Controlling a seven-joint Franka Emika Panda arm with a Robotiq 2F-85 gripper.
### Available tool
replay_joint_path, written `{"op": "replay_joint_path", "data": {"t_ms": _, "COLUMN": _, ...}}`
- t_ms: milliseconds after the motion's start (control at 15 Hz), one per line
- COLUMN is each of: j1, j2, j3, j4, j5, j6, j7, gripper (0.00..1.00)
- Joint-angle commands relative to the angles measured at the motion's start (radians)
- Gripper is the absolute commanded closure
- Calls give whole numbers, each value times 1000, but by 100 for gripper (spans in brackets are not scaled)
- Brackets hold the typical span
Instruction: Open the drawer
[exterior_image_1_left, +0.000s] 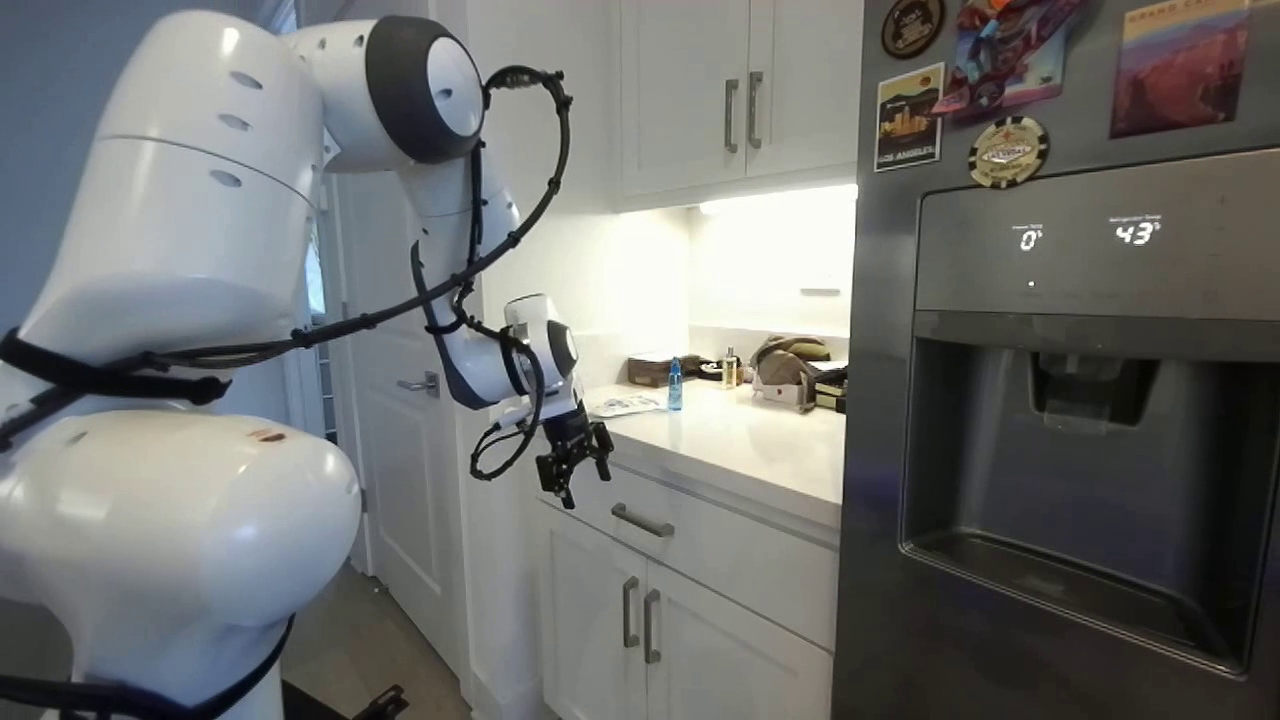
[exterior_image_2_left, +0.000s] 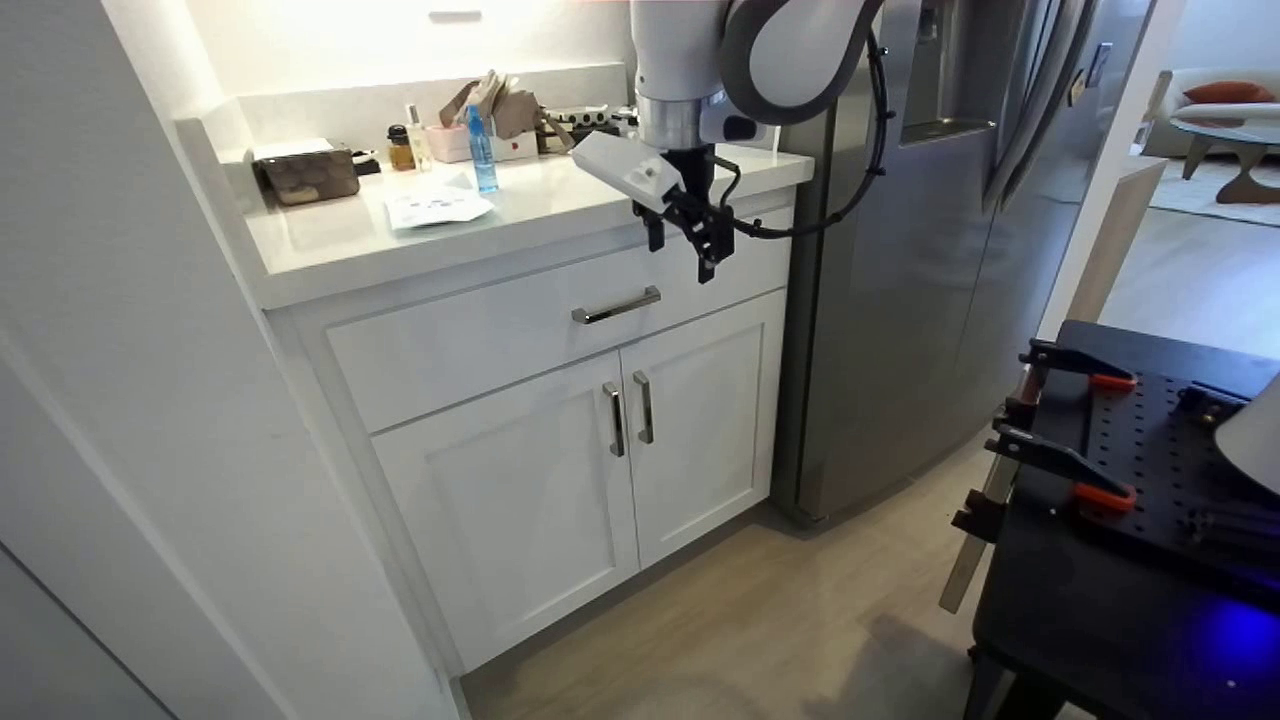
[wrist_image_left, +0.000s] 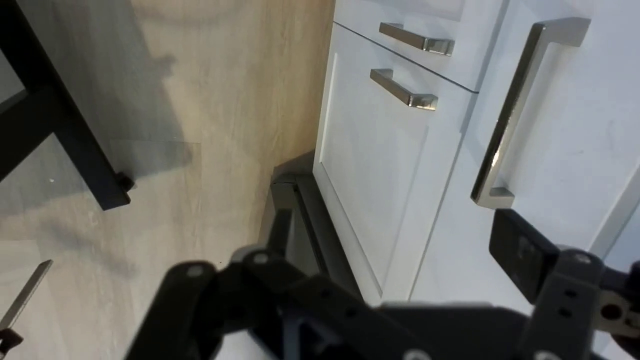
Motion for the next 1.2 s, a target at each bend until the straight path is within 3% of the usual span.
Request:
{"op": "replay_joint_path", "data": {"t_ms": 0, "j1": 33, "j2": 37, "j3": -24, "j4": 22, "j5": -12, "j6": 23, "j7": 32, "gripper": 0}}
{"op": "replay_joint_path", "data": {"t_ms": 267, "j1": 47, "j2": 64, "j3": -28, "j4": 33, "j5": -2, "j6": 30, "j7": 10, "gripper": 0}}
{"op": "replay_joint_path", "data": {"t_ms": 333, "j1": 36, "j2": 35, "j3": 8, "j4": 17, "j5": 33, "j6": 36, "j7": -53, "gripper": 0}}
{"op": "replay_joint_path", "data": {"t_ms": 400, "j1": 43, "j2": 51, "j3": -22, "j4": 16, "j5": 17, "j6": 24, "j7": -23, "gripper": 0}}
{"op": "replay_joint_path", "data": {"t_ms": 867, "j1": 52, "j2": 49, "j3": -7, "j4": 21, "j5": 25, "j6": 27, "j7": -39, "gripper": 0}}
{"op": "replay_joint_path", "data": {"t_ms": 1133, "j1": 109, "j2": 33, "j3": -79, "j4": -61, "j5": -72, "j6": 206, "j7": 85, "gripper": 0}}
